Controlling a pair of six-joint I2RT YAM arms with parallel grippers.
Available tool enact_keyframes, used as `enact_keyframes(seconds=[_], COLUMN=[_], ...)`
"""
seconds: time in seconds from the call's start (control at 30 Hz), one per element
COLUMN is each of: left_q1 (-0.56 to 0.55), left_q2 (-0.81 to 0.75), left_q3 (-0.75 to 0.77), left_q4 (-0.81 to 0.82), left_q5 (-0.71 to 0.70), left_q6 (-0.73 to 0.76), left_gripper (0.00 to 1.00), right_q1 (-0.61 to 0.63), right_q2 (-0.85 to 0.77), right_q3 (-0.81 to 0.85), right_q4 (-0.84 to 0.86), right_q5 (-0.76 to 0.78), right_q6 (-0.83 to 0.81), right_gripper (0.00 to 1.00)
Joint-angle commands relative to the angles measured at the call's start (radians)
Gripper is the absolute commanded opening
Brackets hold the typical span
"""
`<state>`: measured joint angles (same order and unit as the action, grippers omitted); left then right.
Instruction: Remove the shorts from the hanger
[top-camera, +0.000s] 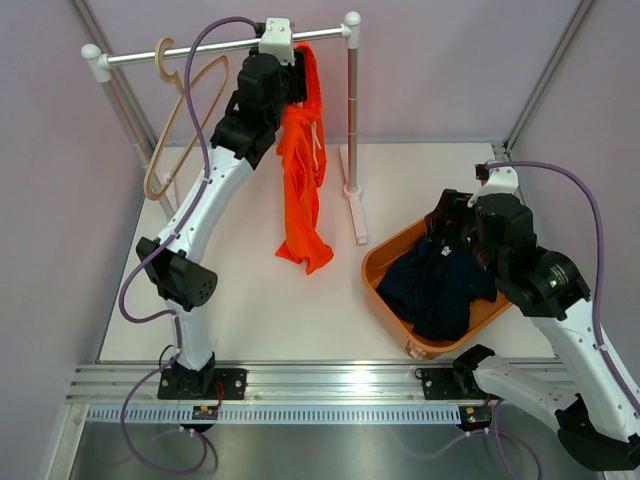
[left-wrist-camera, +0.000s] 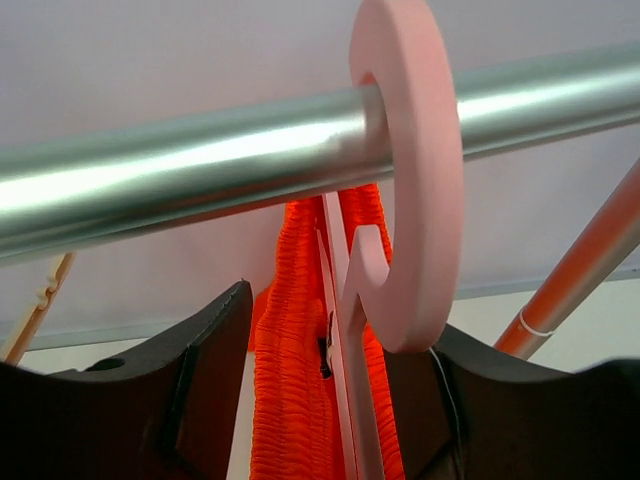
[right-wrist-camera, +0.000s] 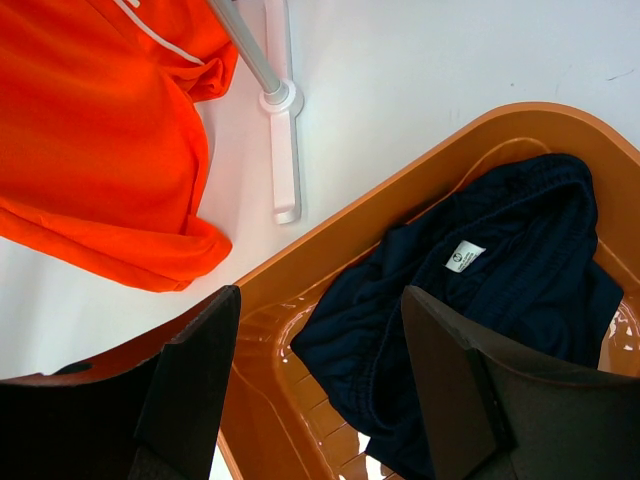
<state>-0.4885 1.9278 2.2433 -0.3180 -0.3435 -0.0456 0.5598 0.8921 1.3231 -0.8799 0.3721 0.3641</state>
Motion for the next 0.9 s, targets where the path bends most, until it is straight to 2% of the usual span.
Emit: enact_keyframes(seconds=[0.0, 0.33, 0.43, 0.47, 0.7, 0.77, 0.87], left_q1=[0.007, 0.007, 0.007, 0.007, 0.011, 0.011, 0.014], left_q2=[0.013, 0.045, 0.046, 0.046, 0.040, 0.028, 0.011], left_q3=[0.047, 0.084, 0.090, 0.093, 0.151, 0.163, 0.164], left_q4=[0.002, -0.041, -0.053, -0.058, -0.098, -0.096, -0.081], left_q5=[0.070, 0.098, 0.090, 0.086, 0.066, 0.067, 0.095], left_q6=[0.004, 0.030, 0.039, 0.039, 0.079, 0.084, 0.093], left_gripper=[0.56, 0.52, 0.42, 0.33, 0.07, 0.00, 0.00], right_q1=[-0.005, -0.005, -0.005, -0.005, -0.005, -0.005, -0.005], right_q2=[0.005, 0.011, 0.014, 0.013, 0.019, 0.021, 0.021], right_q3=[-0.002, -0.012, -0.013, -0.018, -0.022, -0.022, -0.022], right_q4=[0.038, 0.047, 0.050, 0.050, 0.058, 0.059, 0.059], right_q5=[-0.009, -0.013, -0.012, -0.013, -0.019, -0.018, -0.021], right_q6=[0.006, 0.004, 0.003, 0.004, 0.003, 0.001, 0.003], right_gripper=[0.74, 0.74, 0.74, 0.74, 0.74, 0.74, 0.74])
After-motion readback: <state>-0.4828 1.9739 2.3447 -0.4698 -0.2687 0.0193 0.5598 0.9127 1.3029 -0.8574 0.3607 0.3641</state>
